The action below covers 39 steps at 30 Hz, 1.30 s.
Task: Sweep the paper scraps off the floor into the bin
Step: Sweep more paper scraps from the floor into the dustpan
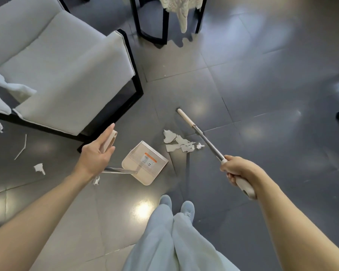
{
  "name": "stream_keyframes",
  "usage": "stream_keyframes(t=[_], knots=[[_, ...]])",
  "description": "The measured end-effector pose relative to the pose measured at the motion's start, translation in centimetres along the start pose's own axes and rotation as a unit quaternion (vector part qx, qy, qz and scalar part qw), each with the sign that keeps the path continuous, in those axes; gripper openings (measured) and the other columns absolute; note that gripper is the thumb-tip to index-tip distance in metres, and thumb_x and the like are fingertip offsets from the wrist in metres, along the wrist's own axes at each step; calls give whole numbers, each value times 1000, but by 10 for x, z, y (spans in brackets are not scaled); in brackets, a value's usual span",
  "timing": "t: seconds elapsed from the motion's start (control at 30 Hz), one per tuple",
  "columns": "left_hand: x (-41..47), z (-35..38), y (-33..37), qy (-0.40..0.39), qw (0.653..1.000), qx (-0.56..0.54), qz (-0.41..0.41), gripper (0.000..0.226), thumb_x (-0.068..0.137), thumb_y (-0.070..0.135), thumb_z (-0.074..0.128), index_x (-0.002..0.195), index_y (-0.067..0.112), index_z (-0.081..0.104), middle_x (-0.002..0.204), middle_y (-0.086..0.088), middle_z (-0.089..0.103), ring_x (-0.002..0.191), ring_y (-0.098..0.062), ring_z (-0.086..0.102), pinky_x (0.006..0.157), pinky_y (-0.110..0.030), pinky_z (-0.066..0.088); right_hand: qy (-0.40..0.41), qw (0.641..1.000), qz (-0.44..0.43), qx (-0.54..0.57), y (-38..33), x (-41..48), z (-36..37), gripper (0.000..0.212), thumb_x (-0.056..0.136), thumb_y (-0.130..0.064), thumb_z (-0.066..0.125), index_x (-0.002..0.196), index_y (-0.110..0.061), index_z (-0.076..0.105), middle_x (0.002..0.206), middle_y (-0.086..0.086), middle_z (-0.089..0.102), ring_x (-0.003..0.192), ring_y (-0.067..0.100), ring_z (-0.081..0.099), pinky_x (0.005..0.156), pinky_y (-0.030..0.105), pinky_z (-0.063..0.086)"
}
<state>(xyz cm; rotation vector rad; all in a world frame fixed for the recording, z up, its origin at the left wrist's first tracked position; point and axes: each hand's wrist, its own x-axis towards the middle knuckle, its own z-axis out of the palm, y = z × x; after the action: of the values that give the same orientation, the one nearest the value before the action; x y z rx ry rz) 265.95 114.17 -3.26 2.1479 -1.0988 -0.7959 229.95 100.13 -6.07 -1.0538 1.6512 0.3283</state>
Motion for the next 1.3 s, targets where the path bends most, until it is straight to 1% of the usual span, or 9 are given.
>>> stream_keyframes(t=[0.07, 0.27, 0.4, 0.57, 0.73, 0.83, 1.0, 1.2, 1.3], knots=[[1, 4, -2, -7, 1000, -4, 5, 75, 90, 6, 60, 117, 71, 35, 126, 12, 59, 113, -5, 55, 94, -3, 30, 18, 1000, 3, 15, 10, 5, 0, 24, 90, -5, 41, 111, -11, 51, 62, 8, 46, 44, 14, 39, 45, 23, 37], [21, 9, -9, -43, 998, 0, 34, 67, 92, 9, 58, 130, 58, 33, 130, 4, 57, 117, -11, 53, 99, -19, 32, 56, 998, 36, 13, 27, 20, 39, 23, 87, -4, 36, 106, -7, 47, 64, 12, 51, 50, 21, 45, 58, 32, 42], [38, 11, -13, -47, 997, 13, 59, 67, 92, 8, 58, 143, 40, 30, 132, -3, 57, 119, -18, 54, 101, -21, 34, -1, 982, 97, 164, 9, 23, 77, 22, 89, 0, 35, 104, -15, 41, 65, 8, 40, 44, 13, 34, 43, 20, 32], [67, 25, 1, -65, 992, 33, 106, 68, 93, 10, 56, 148, 35, 24, 124, -10, 61, 106, -25, 59, 100, -39, 44, -37, 959, 93, 264, -26, 16, 116, 25, 92, 0, 36, 107, -20, 41, 62, 4, 37, 37, 8, 31, 36, 14, 29], [89, 36, 11, -65, 993, 7, 98, 69, 92, 9, 55, 147, 38, 26, 123, -11, 61, 109, -28, 58, 101, -38, 43, -70, 967, 89, 229, -52, -11, 132, 35, 95, -3, 37, 125, -20, 45, 64, 3, 36, 49, 8, 31, 40, 16, 29], [94, 40, 16, -75, 992, 10, 102, 69, 93, 10, 54, 148, 37, 25, 127, -11, 59, 114, -27, 56, 102, -33, 40, -89, 954, 95, 268, -56, -32, 141, 44, 95, -2, 41, 137, -16, 41, 58, 1, 35, 43, 6, 32, 36, 13, 28], [95, 31, 13, -84, 991, 15, 107, 68, 94, 12, 54, 149, 37, 22, 131, -10, 57, 117, -27, 54, 102, -32, 38, -108, 946, 96, 288, -55, -59, 123, 41, 94, -2, 47, 131, -17, 52, 50, -1, 36, 32, 4, 32, 31, 11, 28], [86, 7, 0, -77, 993, 14, 89, 68, 96, 12, 52, 150, 36, 19, 136, -9, 53, 118, -28, 53, 105, -40, 39, -71, 970, 74, 222, -71, -80, 109, 54, 94, -1, 45, 140, -29, 41, 58, 2, 36, 29, 5, 33, 33, 11, 31], [81, -3, -7, -76, 994, 15, 82, 68, 97, 12, 52, 150, 36, 18, 139, -8, 51, 120, -27, 52, 106, -39, 37, -45, 974, 65, 210, -82, -76, 112, 52, 94, 0, 44, 139, -27, 44, 60, 2, 38, 29, 4, 35, 34, 11, 32]])
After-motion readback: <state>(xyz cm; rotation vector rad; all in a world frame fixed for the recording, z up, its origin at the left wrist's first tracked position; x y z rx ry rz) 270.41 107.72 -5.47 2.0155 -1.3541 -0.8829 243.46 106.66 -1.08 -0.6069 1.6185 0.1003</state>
